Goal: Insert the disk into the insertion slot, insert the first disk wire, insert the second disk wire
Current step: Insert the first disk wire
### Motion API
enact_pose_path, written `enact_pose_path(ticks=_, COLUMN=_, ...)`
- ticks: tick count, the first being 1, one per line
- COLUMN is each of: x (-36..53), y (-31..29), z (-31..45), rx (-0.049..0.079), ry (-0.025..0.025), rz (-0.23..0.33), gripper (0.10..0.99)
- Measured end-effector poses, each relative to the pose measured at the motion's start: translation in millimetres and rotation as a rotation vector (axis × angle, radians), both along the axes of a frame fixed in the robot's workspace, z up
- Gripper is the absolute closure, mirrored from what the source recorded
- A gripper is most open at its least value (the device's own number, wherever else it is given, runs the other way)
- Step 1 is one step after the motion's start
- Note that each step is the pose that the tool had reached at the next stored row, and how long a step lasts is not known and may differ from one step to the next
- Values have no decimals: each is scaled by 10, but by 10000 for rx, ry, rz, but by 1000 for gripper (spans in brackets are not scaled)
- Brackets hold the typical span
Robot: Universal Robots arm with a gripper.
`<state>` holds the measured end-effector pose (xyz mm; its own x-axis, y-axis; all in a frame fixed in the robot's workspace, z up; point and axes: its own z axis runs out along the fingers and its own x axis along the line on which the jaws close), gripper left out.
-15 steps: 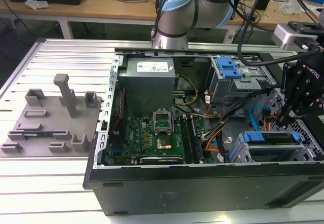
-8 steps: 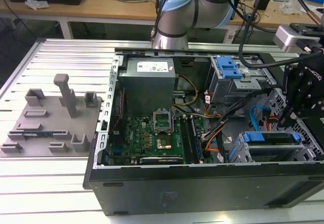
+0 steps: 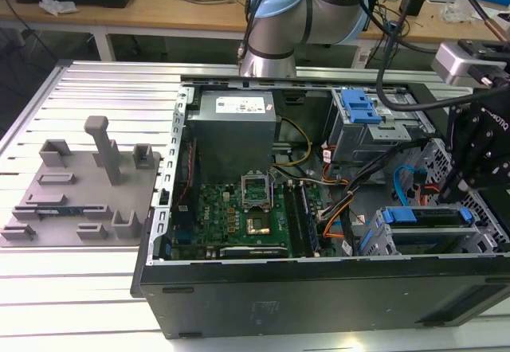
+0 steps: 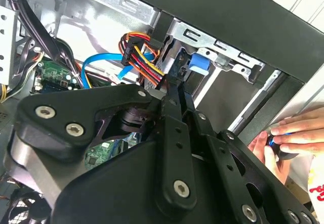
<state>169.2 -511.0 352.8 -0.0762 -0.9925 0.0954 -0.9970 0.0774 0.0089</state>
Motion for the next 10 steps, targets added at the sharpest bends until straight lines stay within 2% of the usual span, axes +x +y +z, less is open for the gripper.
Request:
enact_pose_path(ticks=8, x=-7, y=-23, z=-14, rx=-2, ry=0, rz=-1, gripper=922)
enact_pose_path(ticks=10, x=-8, y=-25, z=-15, rx=-39, ry=-2, rz=-1, gripper=922)
